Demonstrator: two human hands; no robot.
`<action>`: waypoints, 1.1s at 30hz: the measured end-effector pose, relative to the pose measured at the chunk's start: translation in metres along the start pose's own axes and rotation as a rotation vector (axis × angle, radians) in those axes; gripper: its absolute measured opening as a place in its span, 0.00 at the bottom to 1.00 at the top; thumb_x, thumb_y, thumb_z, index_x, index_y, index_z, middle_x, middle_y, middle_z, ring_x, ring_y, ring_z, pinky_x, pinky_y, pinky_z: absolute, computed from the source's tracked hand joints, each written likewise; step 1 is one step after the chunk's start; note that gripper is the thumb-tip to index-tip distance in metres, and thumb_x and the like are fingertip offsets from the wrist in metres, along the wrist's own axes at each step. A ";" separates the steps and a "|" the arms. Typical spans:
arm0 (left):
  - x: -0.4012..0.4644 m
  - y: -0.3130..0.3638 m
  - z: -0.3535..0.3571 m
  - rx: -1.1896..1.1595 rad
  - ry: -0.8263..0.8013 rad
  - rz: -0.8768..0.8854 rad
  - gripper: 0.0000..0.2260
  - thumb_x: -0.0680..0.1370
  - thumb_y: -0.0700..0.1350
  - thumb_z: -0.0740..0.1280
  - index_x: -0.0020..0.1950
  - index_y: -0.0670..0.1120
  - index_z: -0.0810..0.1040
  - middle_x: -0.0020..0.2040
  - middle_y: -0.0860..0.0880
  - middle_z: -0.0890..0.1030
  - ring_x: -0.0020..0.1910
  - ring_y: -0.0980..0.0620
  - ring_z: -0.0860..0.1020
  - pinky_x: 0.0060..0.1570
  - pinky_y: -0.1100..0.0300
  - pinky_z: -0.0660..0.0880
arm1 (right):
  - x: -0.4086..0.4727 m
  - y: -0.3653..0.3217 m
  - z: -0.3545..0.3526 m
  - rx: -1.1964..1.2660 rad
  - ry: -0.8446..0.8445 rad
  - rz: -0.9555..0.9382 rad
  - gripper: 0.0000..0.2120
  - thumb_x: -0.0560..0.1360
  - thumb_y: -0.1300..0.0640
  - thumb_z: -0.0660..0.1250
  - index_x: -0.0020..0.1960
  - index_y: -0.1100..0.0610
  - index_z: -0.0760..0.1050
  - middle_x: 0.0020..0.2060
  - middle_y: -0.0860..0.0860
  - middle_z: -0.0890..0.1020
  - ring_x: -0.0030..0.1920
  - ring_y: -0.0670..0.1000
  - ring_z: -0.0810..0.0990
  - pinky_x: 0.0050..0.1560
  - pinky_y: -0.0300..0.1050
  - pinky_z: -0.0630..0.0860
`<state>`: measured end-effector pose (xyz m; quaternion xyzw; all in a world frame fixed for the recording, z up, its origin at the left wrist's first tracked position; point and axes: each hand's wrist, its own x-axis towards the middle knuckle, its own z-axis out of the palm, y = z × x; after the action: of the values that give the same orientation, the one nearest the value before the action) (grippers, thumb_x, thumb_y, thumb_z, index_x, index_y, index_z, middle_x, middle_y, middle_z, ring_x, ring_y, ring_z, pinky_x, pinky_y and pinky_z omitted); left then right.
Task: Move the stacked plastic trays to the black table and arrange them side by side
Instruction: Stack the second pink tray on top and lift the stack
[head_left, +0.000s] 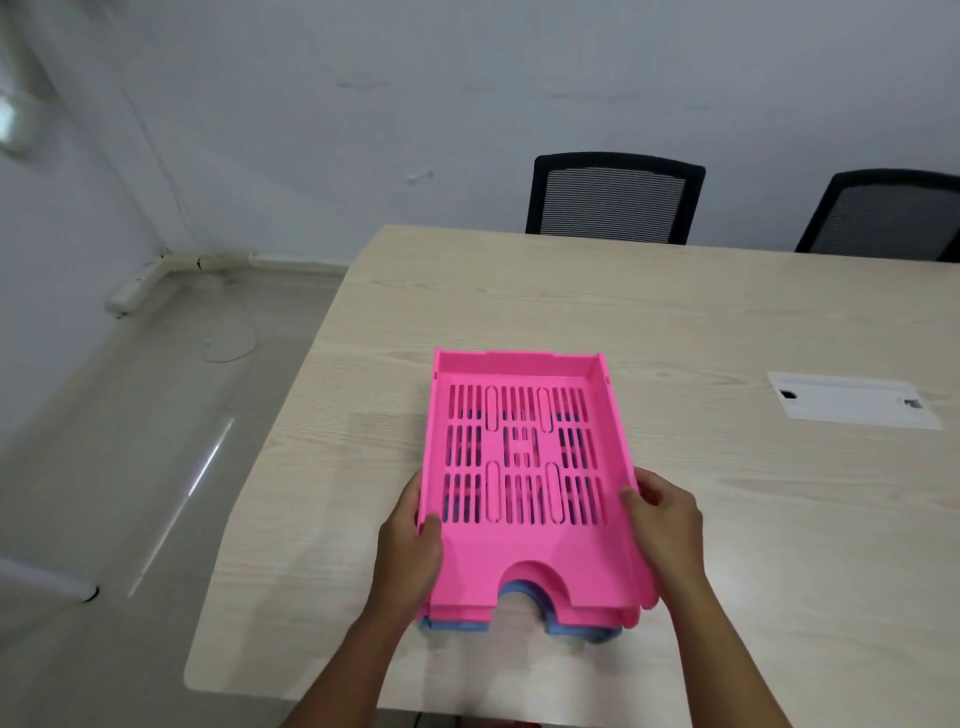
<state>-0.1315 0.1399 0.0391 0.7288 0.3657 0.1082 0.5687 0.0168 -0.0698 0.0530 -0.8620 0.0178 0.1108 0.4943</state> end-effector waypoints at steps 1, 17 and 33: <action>0.000 0.000 0.001 0.001 0.006 -0.004 0.23 0.80 0.35 0.57 0.73 0.54 0.70 0.57 0.54 0.81 0.56 0.55 0.79 0.60 0.48 0.77 | 0.000 0.000 -0.001 0.004 0.000 0.000 0.16 0.77 0.64 0.64 0.59 0.53 0.84 0.39 0.38 0.83 0.44 0.46 0.83 0.50 0.51 0.80; 0.006 0.005 0.001 0.020 -0.014 -0.020 0.24 0.80 0.36 0.57 0.74 0.55 0.69 0.57 0.54 0.81 0.57 0.55 0.79 0.61 0.50 0.77 | 0.008 0.000 0.000 0.045 0.014 0.011 0.14 0.77 0.63 0.64 0.59 0.54 0.84 0.40 0.42 0.84 0.43 0.46 0.82 0.45 0.45 0.77; 0.013 -0.001 -0.012 -0.050 -0.014 -0.019 0.23 0.76 0.31 0.63 0.68 0.51 0.74 0.53 0.63 0.80 0.54 0.65 0.79 0.55 0.56 0.79 | 0.013 0.003 0.004 0.055 0.048 0.071 0.08 0.75 0.60 0.66 0.51 0.53 0.82 0.43 0.43 0.83 0.46 0.43 0.81 0.43 0.40 0.75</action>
<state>-0.1300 0.1578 0.0388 0.7115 0.3658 0.1071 0.5903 0.0284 -0.0670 0.0462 -0.8493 0.0636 0.1070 0.5131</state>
